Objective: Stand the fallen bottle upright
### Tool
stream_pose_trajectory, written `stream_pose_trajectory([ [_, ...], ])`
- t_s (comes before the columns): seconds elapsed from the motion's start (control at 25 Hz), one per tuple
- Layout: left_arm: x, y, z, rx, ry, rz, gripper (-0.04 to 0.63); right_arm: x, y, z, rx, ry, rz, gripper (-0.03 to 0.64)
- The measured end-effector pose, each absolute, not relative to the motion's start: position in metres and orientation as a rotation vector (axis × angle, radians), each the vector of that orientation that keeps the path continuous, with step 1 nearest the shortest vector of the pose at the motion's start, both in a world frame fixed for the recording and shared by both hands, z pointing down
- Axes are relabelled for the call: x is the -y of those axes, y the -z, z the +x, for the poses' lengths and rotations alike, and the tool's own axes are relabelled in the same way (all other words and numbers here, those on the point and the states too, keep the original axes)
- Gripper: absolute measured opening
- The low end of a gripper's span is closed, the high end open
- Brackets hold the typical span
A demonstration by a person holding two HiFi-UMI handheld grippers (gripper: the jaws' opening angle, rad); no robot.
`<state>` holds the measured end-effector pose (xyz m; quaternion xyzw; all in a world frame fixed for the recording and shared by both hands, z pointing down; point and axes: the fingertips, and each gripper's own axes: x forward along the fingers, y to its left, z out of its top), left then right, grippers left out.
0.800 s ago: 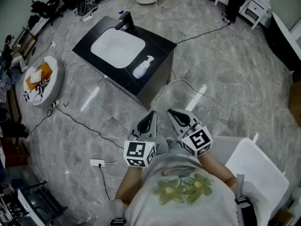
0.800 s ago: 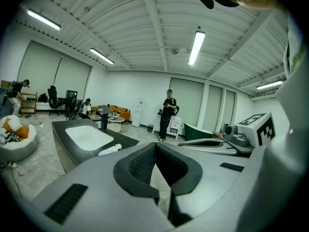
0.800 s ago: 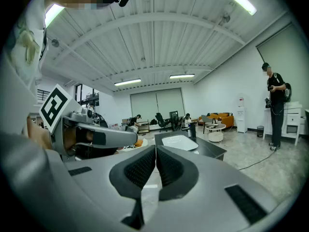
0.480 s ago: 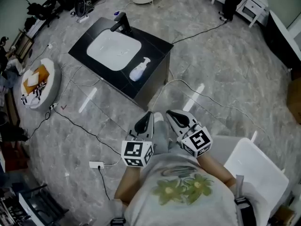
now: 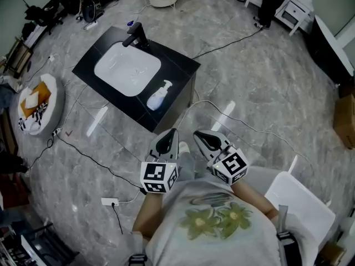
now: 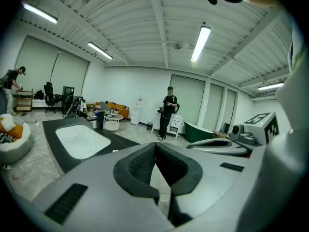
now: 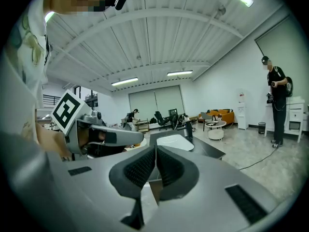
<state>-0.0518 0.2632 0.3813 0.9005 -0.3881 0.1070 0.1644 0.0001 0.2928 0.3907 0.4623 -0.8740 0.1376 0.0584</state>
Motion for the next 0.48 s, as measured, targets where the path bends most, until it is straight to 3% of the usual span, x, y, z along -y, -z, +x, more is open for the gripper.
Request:
stream_pose_trajectory([
  [0.48, -0.167, -0.393, -0.050, 1.082, -0.338, 2.541, 0.018, -0.192, -0.398, 0.011, 2.620, -0.438, 1.401, 0.043],
])
